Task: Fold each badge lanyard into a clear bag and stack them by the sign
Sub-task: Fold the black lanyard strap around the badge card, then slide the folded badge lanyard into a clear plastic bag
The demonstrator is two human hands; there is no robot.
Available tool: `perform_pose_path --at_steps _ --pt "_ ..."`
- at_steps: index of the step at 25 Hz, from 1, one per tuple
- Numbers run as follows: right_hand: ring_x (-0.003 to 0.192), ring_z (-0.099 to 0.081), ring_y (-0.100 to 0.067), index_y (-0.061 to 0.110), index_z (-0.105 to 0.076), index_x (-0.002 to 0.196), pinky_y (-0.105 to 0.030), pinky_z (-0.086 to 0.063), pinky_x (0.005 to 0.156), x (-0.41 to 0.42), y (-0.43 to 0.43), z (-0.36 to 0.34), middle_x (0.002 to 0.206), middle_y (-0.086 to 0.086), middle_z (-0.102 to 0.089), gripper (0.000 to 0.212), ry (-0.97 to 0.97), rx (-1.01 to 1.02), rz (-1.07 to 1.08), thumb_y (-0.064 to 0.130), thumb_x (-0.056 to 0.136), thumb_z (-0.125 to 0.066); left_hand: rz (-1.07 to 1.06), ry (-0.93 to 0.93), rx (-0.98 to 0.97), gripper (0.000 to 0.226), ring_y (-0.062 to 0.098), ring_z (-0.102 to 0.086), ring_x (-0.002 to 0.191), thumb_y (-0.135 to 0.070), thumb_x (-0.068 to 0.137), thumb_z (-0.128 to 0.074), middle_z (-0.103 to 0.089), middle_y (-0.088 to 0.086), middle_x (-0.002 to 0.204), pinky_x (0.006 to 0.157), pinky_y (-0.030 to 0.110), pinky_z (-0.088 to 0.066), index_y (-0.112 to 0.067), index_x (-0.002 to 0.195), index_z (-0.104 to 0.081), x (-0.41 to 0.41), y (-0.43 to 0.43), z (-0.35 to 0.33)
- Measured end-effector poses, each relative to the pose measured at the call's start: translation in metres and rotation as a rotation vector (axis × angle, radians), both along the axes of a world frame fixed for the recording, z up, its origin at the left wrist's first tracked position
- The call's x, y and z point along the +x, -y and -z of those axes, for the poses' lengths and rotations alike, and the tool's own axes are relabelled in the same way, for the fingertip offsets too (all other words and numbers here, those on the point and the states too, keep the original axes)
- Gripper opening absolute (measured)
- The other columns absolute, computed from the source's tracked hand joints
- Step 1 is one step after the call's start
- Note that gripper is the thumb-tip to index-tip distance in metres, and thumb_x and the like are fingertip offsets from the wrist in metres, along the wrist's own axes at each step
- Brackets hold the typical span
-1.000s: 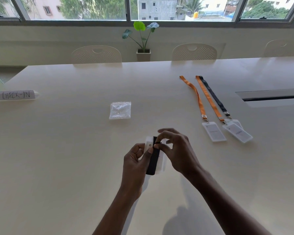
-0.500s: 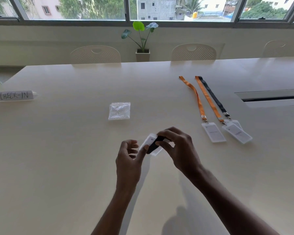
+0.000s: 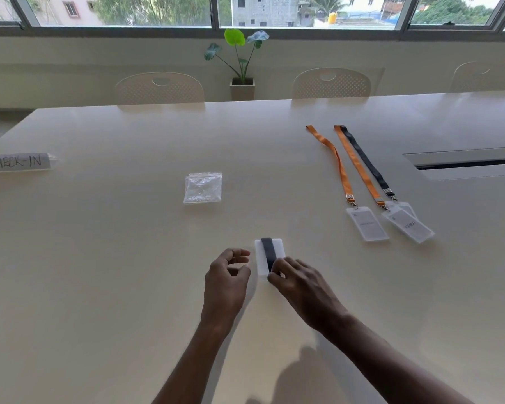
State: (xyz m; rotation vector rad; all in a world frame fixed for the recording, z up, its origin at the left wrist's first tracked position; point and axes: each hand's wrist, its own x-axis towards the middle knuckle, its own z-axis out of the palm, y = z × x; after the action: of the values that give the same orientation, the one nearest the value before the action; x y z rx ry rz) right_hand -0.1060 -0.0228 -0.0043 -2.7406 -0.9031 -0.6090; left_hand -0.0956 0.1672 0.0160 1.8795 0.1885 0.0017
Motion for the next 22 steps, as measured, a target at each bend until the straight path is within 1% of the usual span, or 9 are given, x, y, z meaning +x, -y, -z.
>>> perform_pose_path --at_steps 2,4,8,10,12,14,17,19,22 --pt "0.082 -0.063 -0.023 0.014 -0.069 0.094 -0.035 -0.056 0.065 -0.002 0.003 0.004 0.096 -0.003 -0.062 0.013 -0.028 0.01 0.004 0.005 0.087 -0.075 0.058 -0.029 0.037 0.027 -0.002 -0.071 0.092 -0.005 0.094 -0.064 -0.074 -0.015 0.102 0.08 0.02 -0.056 -0.027 0.106 -0.074 0.0 0.001 0.002" --pt "0.086 -0.066 -0.023 0.012 -0.072 0.103 -0.036 -0.058 0.068 -0.003 0.006 0.007 0.103 -0.003 -0.065 0.014 -0.049 0.018 0.005 0.006 0.091 -0.073 0.086 -0.055 0.054 0.029 -0.006 -0.07 0.088 -0.003 0.093 -0.063 -0.076 -0.016 0.099 0.078 0.018 -0.054 -0.028 0.102 -0.076 0.002 0.001 0.004" --pt "0.096 -0.067 -0.022 0.012 -0.073 0.114 -0.036 -0.061 0.076 -0.006 0.01 0.011 0.113 -0.003 -0.065 0.02 -0.059 -0.025 -0.01 0.01 0.093 -0.074 0.105 -0.045 0.052 0.022 -0.004 -0.071 0.087 -0.008 0.097 -0.065 -0.076 -0.015 0.098 0.079 0.019 -0.057 -0.026 0.103 -0.076 0.008 -0.001 0.004" --pt "0.101 -0.066 -0.021 0.015 -0.072 0.116 -0.036 -0.06 0.082 -0.005 0.011 0.009 0.116 -0.002 -0.065 0.022 -0.026 -0.063 -0.023 0.022 0.095 -0.073 0.089 -0.011 0.053 0.014 -0.008 -0.069 0.085 -0.016 0.099 -0.067 -0.076 -0.016 0.094 0.078 0.017 -0.057 -0.027 0.101 -0.076 0.012 -0.004 0.001" --pt "0.101 -0.065 -0.019 0.017 -0.071 0.115 -0.036 -0.059 0.083 0.0 0.007 0.0 0.114 -0.002 -0.065 0.025 0.034 -0.063 -0.015 0.033 0.097 -0.07 0.066 0.045 0.088 0.01 -0.01 -0.067 0.085 -0.021 0.099 -0.067 -0.074 -0.019 0.091 0.074 0.012 -0.054 -0.027 0.1 -0.076 0.02 -0.009 -0.003" --pt "0.097 -0.063 -0.019 0.016 -0.072 0.112 -0.035 -0.056 0.08 0.014 -0.006 -0.014 0.111 -0.003 -0.066 0.024 0.099 -0.018 0.003 0.036 0.1 -0.068 0.041 0.112 0.138 0.01 -0.006 -0.068 0.086 -0.022 0.099 -0.067 -0.074 -0.018 0.093 0.078 0.018 -0.056 -0.027 0.101 -0.076 0.034 -0.018 -0.006" --pt "0.094 -0.065 -0.021 0.015 -0.073 0.107 -0.036 -0.054 0.077 0.052 -0.039 -0.033 0.107 -0.004 -0.068 0.019 0.142 0.068 0.044 0.032 0.099 -0.069 0.001 0.212 0.243 0.013 0.006 -0.069 0.091 -0.02 0.095 -0.068 -0.075 -0.012 0.102 0.086 0.03 -0.058 -0.023 0.107 -0.075 0.063 -0.036 -0.005" --pt "0.093 -0.066 -0.022 0.015 -0.073 0.107 -0.036 -0.054 0.078 0.086 -0.065 -0.04 0.106 -0.003 -0.067 0.017 0.101 0.118 0.089 0.029 0.098 -0.071 -0.02 0.263 0.329 0.02 0.013 -0.067 0.097 -0.018 0.094 -0.069 -0.074 -0.004 0.11 0.091 0.035 -0.056 -0.02 0.114 -0.072 0.085 -0.048 -0.003" --pt "0.094 -0.068 -0.024 0.015 -0.074 0.107 -0.037 -0.055 0.079 0.141 -0.099 -0.041 0.104 -0.003 -0.068 0.016 -0.038 0.17 0.157 0.027 0.096 -0.073 -0.039 0.308 0.487 0.034 0.025 -0.062 0.113 -0.016 0.092 -0.071 -0.071 0.004 0.124 0.1 0.039 -0.051 -0.016 0.125 -0.069 0.125 -0.067 0.0"
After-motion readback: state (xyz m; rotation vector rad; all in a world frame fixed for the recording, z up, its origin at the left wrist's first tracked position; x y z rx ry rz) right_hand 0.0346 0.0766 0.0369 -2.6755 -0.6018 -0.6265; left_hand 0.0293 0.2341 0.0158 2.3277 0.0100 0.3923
